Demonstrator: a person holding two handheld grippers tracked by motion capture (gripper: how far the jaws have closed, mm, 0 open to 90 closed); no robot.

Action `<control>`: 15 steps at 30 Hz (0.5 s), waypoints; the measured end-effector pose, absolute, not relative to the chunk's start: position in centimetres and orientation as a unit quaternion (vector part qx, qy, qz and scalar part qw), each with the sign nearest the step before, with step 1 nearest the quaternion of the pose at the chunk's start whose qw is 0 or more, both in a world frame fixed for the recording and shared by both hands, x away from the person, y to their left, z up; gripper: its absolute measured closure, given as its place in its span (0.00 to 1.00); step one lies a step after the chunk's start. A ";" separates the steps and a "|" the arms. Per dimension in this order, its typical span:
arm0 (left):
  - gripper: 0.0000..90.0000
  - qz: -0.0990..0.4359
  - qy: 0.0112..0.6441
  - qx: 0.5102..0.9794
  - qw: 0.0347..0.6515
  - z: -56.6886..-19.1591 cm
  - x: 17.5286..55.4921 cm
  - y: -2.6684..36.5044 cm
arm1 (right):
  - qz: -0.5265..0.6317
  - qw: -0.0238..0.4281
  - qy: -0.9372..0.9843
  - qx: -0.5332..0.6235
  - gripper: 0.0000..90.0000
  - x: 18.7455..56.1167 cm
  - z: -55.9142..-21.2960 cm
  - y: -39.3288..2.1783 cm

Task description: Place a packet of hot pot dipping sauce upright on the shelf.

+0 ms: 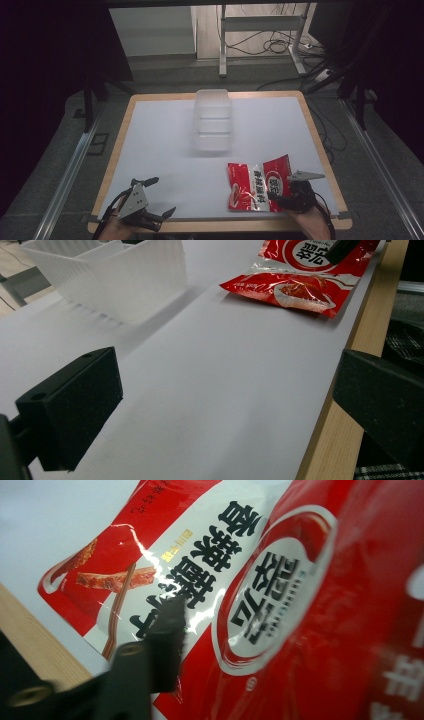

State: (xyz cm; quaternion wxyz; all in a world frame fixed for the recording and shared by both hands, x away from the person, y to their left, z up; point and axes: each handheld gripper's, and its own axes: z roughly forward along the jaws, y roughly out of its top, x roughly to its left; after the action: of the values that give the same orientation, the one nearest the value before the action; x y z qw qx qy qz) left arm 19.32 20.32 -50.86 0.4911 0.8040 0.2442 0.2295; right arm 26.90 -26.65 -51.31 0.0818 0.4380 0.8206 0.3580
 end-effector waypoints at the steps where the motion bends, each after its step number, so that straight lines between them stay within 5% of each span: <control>1: 0.00 0.230 0.244 0.804 0.491 -50.9 19.3 20.3 | 0.354 0.085 0.824 0.434 0.73 26.9 -51.2 -26.5; 4: 0.00 0.230 0.244 0.804 0.491 -50.9 19.3 20.3 | 0.343 0.110 0.833 0.420 0.95 26.6 -50.7 -26.0; 15: 0.00 0.232 0.243 0.804 0.491 -50.9 19.3 20.3 | 0.373 0.113 0.814 0.431 0.97 27.1 -49.0 -25.8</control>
State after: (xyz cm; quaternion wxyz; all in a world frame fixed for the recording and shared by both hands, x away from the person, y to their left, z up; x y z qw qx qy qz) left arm 19.29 20.28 -50.90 0.4905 0.8042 0.2428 0.2318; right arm 27.06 -25.75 -48.97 0.1134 0.4307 0.8141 0.3726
